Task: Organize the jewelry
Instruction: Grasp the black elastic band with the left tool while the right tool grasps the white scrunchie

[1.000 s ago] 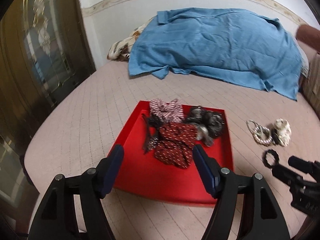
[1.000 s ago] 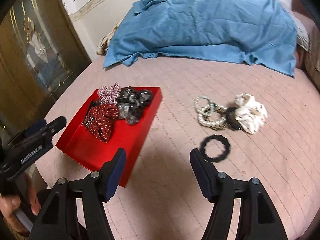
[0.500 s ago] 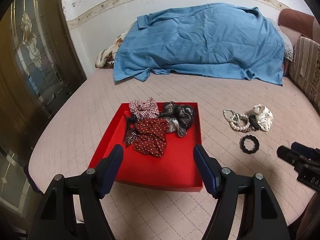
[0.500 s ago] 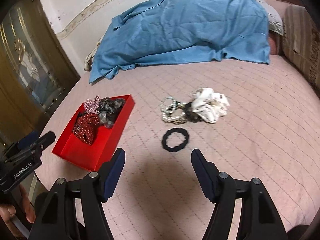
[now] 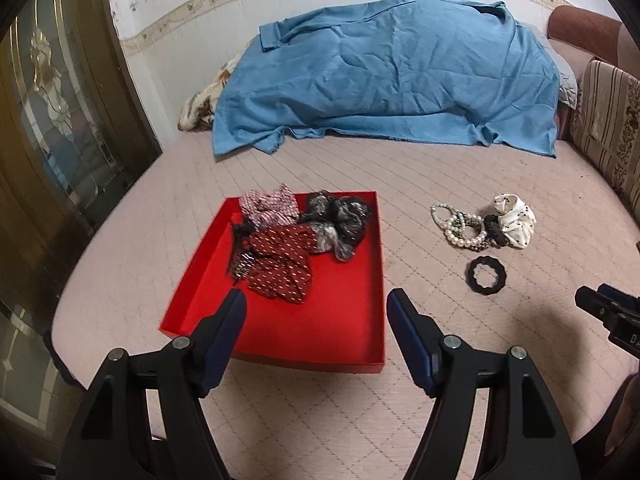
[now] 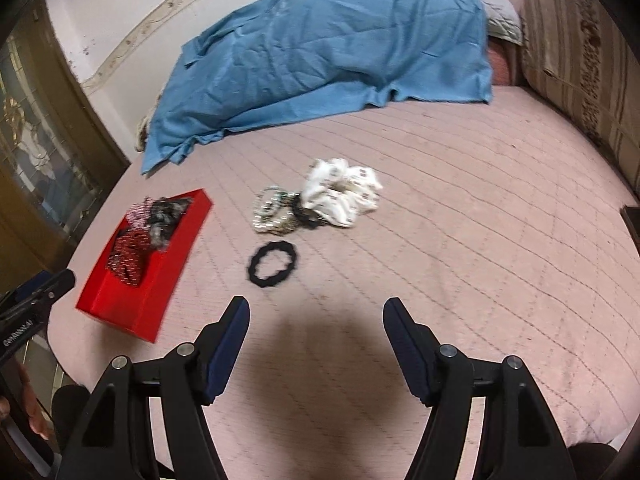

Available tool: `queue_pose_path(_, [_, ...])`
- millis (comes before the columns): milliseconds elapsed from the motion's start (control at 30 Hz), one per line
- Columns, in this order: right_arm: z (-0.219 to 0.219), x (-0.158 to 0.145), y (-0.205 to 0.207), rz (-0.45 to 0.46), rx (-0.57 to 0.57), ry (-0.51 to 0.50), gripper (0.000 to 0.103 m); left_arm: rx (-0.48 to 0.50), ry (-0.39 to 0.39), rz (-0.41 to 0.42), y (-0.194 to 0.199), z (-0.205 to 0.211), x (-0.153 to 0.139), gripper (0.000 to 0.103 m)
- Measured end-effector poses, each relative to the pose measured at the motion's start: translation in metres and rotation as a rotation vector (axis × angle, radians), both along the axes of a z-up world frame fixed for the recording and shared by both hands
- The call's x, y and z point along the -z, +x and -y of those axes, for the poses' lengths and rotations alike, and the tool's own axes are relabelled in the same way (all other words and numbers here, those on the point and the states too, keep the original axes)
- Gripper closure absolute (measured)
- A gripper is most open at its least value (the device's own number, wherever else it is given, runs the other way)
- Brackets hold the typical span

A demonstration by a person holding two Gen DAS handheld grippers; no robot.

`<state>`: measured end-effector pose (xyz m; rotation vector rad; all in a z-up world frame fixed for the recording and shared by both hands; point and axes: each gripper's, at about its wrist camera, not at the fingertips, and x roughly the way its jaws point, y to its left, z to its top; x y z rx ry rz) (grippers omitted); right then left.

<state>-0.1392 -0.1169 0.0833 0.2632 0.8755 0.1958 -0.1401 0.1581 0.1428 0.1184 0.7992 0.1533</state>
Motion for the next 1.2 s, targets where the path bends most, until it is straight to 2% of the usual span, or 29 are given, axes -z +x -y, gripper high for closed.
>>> queue_pose_path(233, [0.029, 0.014, 0.008, -0.027, 0.06, -0.019, 0.029, 0.046, -0.05, -0.039, 0.01, 0.014, 0.014, 0.031])
queue_pose_path(500, [0.047, 0.022, 0.033, -0.029, 0.076, -0.035, 0.029, 0.122, -0.089, -0.096, 0.033, 0.044, 0.037, 0.031])
queue_pose_path(700, [0.057, 0.03, 0.07, -0.023, 0.08, 0.047, 0.029, 0.182, -0.144, -0.137, 0.061, 0.068, 0.057, 0.031])
queue_pose_path(867, [0.045, 0.03, 0.101, -0.005, 0.017, 0.105, 0.03, 0.236, -0.157, -0.137, 0.081, 0.085, 0.072, 0.032])
queue_pose_path(933, [0.037, 0.03, 0.111, 0.006, -0.007, 0.088, 0.03, 0.252, -0.151, -0.147, 0.092, 0.092, 0.081, 0.034])
queue_pose_path(1000, [0.03, 0.032, 0.121, 0.018, -0.023, 0.056, 0.034, 0.256, -0.148, -0.172, 0.104, 0.097, 0.09, 0.049])
queue_pose_path(1067, [0.025, 0.038, 0.131, 0.015, -0.03, 0.032, 0.039, 0.254, -0.161, -0.194, 0.114, 0.1, 0.098, 0.056])
queue_pose_path(1200, [0.025, 0.052, 0.146, -0.009, -0.027, 0.045, 0.043, 0.26, -0.203, -0.216, 0.126, 0.102, 0.108, 0.056])
